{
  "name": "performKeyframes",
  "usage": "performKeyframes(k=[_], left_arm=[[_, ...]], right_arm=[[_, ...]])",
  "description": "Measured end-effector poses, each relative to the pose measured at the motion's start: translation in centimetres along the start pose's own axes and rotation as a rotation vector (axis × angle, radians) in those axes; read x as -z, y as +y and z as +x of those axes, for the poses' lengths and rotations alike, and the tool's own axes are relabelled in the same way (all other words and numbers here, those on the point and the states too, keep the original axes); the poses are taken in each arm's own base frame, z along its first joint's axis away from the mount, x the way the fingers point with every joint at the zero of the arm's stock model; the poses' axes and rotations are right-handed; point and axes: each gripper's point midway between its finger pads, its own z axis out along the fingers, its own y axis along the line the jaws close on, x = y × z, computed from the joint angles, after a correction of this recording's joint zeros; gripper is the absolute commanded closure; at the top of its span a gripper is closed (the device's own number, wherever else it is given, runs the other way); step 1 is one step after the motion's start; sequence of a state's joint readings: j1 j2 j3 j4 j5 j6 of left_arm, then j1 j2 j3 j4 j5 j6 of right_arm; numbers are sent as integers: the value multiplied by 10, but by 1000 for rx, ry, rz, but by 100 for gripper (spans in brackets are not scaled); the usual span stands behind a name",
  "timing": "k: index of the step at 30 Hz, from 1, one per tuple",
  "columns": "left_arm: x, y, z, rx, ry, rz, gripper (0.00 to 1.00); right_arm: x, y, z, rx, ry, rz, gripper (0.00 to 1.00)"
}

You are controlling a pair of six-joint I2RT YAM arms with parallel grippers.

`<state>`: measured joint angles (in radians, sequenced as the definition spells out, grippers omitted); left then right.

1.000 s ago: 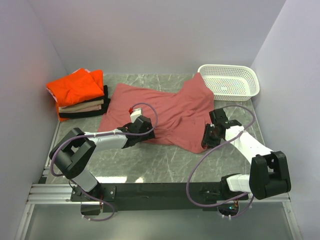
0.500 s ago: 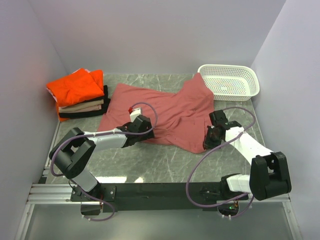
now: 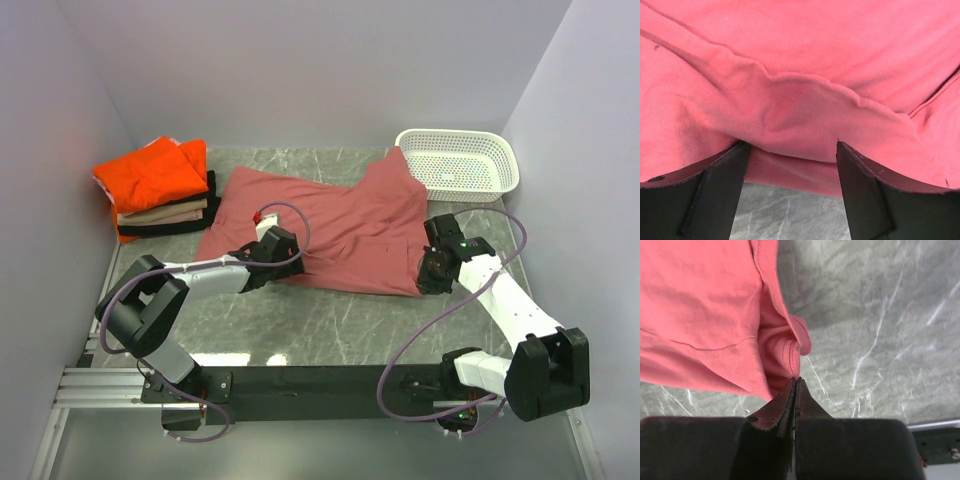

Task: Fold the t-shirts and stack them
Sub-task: Fold the tshirt

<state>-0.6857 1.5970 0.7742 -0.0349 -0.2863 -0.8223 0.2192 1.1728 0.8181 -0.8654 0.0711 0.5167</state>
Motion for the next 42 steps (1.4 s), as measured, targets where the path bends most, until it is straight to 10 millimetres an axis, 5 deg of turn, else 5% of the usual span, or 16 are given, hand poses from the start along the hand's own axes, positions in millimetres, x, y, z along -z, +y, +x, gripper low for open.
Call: performKeyframes(k=[2, 9, 18, 24, 29, 35, 38, 42], left_arm=[[0, 0, 0, -5, 1, 7, 23], [3, -1, 2, -29, 7, 29, 22], [18, -15, 27, -118, 58, 56, 18], [41, -18, 31, -142, 91, 54, 16], [62, -32, -9, -94, -13, 94, 14], [34, 18, -45, 22, -79, -40, 14], [14, 53, -39, 49, -61, -132, 14], [0, 61, -30, 40, -48, -163, 14]], right_arm=[[1, -2, 3, -3, 13, 9, 100], [10, -17, 12, -7, 29, 73, 66], [35, -15, -9, -2, -52, 80, 59], [28, 38, -11, 98, -34, -59, 59], [3, 87, -16, 155, 6, -158, 59], [-30, 118, -24, 168, 26, -205, 59], [-47, 122, -24, 169, 40, -197, 59], [-64, 124, -22, 170, 49, -191, 60]])
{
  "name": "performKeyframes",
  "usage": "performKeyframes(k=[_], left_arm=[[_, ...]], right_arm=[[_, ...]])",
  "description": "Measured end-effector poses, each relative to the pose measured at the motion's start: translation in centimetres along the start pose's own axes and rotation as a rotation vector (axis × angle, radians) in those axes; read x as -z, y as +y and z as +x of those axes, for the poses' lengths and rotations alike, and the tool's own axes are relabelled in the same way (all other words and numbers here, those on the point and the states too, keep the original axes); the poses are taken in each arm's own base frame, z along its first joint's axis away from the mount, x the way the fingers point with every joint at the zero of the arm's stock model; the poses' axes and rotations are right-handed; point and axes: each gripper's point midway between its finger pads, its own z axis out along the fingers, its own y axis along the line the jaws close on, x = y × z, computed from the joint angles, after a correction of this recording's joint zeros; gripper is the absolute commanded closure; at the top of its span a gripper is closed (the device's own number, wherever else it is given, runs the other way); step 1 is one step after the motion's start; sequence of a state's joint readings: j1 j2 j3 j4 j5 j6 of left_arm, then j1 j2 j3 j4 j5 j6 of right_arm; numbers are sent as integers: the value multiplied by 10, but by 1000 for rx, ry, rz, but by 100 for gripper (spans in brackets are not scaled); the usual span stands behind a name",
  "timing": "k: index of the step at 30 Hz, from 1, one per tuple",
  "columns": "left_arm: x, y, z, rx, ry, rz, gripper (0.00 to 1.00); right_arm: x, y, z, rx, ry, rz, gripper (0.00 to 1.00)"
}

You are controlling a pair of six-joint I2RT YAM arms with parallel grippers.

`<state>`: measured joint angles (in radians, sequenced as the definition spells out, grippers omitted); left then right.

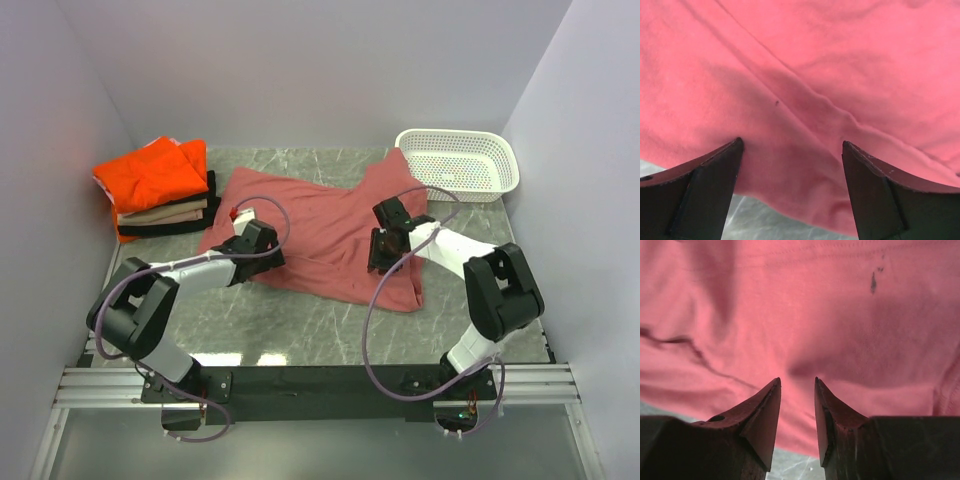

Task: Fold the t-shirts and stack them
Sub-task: Fold the tshirt

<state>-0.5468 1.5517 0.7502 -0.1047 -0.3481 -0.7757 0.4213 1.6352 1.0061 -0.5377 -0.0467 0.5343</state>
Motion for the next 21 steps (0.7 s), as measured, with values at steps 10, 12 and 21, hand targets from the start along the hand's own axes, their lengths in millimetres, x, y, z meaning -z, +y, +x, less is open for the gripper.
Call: performKeyframes(k=[10, 12, 21], left_arm=[[3, 2, 0, 79, -75, 64, 14], [8, 4, 5, 107, -83, 83, 12], [33, 0, 31, 168, -54, 129, 12]], right_arm=[[-18, -10, 17, -11, 25, 7, 60], [-18, -10, 19, -17, 11, -6, 60], [-7, -16, 43, -64, -16, -71, 59]])
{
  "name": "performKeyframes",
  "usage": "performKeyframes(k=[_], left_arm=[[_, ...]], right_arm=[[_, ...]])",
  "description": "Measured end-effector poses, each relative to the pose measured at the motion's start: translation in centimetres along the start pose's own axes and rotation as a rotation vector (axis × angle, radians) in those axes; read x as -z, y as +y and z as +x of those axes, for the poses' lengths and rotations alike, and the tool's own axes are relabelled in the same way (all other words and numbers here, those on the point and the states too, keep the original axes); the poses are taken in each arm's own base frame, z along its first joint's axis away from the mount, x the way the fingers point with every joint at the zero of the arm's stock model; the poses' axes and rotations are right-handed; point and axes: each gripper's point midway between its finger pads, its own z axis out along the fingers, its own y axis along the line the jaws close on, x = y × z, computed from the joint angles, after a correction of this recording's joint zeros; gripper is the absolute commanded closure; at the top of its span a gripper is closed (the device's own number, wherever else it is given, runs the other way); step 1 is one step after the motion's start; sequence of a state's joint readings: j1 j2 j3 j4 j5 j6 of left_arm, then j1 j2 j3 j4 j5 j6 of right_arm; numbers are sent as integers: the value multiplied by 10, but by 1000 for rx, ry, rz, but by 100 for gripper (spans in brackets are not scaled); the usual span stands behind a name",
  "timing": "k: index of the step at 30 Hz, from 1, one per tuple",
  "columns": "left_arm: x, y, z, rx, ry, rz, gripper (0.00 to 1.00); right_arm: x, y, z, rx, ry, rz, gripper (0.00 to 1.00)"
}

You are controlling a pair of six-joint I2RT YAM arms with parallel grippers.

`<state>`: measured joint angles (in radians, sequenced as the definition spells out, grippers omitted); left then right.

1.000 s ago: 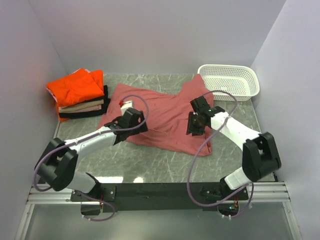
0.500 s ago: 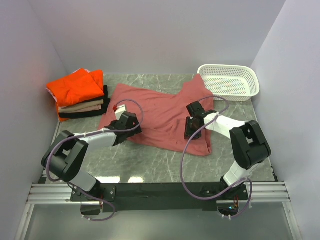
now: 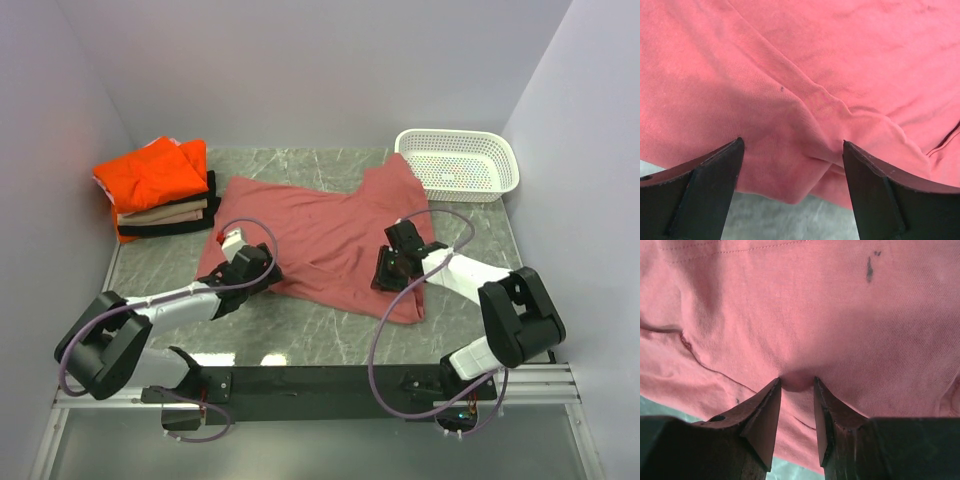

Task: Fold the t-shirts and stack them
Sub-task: Fold the tshirt

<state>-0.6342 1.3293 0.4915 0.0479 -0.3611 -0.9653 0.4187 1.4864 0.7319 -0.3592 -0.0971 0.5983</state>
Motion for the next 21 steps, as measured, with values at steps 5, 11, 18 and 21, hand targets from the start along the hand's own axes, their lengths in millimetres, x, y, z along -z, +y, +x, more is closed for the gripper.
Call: performKeyframes(k=[5, 11, 18, 21], left_arm=[[12, 4, 9, 31, 27, -8, 12], [31, 13, 23, 70, 62, -10, 12], [54, 17, 42, 103, 122, 2, 7], [64, 19, 52, 94, 152, -2, 7]], right_arm=[[9, -10, 17, -17, 37, 24, 59], [19, -23, 35, -23, 94, 71, 58], [29, -35, 55, -28, 144, 102, 58], [35, -40, 66, -31, 170, 113, 58]])
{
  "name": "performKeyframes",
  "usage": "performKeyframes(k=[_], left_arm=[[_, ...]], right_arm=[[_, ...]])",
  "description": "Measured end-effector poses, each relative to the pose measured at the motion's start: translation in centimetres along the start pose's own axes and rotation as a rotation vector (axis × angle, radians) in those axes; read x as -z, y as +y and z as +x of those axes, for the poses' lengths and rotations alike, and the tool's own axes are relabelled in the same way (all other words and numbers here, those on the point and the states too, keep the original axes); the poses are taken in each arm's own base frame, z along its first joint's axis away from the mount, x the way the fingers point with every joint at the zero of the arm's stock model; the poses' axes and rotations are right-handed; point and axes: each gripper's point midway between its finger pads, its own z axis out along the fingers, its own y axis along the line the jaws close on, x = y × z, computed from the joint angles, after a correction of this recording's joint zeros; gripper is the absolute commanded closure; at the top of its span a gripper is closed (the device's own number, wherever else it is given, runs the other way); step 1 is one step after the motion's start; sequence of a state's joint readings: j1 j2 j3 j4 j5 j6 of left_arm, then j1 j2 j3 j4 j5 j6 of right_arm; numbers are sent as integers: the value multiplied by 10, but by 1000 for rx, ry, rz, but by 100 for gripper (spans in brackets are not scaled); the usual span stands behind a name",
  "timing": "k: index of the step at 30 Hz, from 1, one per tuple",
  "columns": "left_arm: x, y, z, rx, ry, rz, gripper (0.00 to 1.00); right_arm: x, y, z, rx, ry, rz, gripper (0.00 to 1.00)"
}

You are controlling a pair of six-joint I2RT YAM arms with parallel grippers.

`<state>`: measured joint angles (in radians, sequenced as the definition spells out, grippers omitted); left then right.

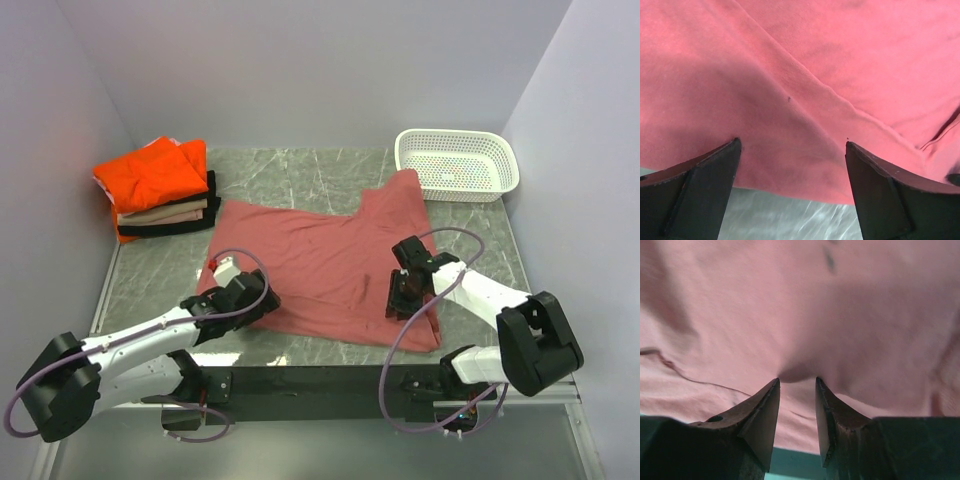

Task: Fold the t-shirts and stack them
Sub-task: Fold the tshirt

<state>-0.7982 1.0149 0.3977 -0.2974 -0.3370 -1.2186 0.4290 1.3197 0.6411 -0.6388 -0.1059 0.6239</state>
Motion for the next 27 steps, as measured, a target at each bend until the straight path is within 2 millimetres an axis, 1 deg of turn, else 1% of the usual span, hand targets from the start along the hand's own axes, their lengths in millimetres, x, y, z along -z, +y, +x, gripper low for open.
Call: performKeyframes(k=[3, 5, 6, 8, 10, 13, 15, 17, 19, 23, 26, 27], left_arm=[[10, 6, 6, -28, 24, -27, 7], [16, 11, 5, -51, 29, -59, 6], [19, 10, 2, -61, 22, -70, 6], [24, 2, -8, -70, 0, -76, 5], [28, -12, -21, -81, -35, -62, 5], [23, -29, -34, -107, -78, -70, 5], [16, -31, -37, -130, -92, -90, 5], [6, -28, -37, -152, -98, -120, 5], [-3, -23, -34, -171, -92, -150, 5], [-17, -15, -28, -187, -83, -172, 5], [-23, 1, -19, -200, -67, -200, 5], [-24, 4, -19, -201, -74, -204, 5]], right_arm=[[6, -6, 8, -3, 19, 21, 58], [14, -4, 8, -1, 19, 22, 58], [19, 0, 5, 4, 11, 15, 58], [28, 13, -7, 18, -23, -12, 58], [39, 32, -25, 35, -74, -55, 58], [45, 54, -44, 59, -117, -97, 58], [40, 69, -53, 83, -123, -114, 58], [29, 80, -54, 109, -110, -120, 58], [15, 88, -49, 133, -80, -119, 58], [-11, 95, -36, 174, -24, -100, 58], [-22, 98, -26, 194, -8, -94, 58], [-22, 100, -25, 198, -9, -97, 58]])
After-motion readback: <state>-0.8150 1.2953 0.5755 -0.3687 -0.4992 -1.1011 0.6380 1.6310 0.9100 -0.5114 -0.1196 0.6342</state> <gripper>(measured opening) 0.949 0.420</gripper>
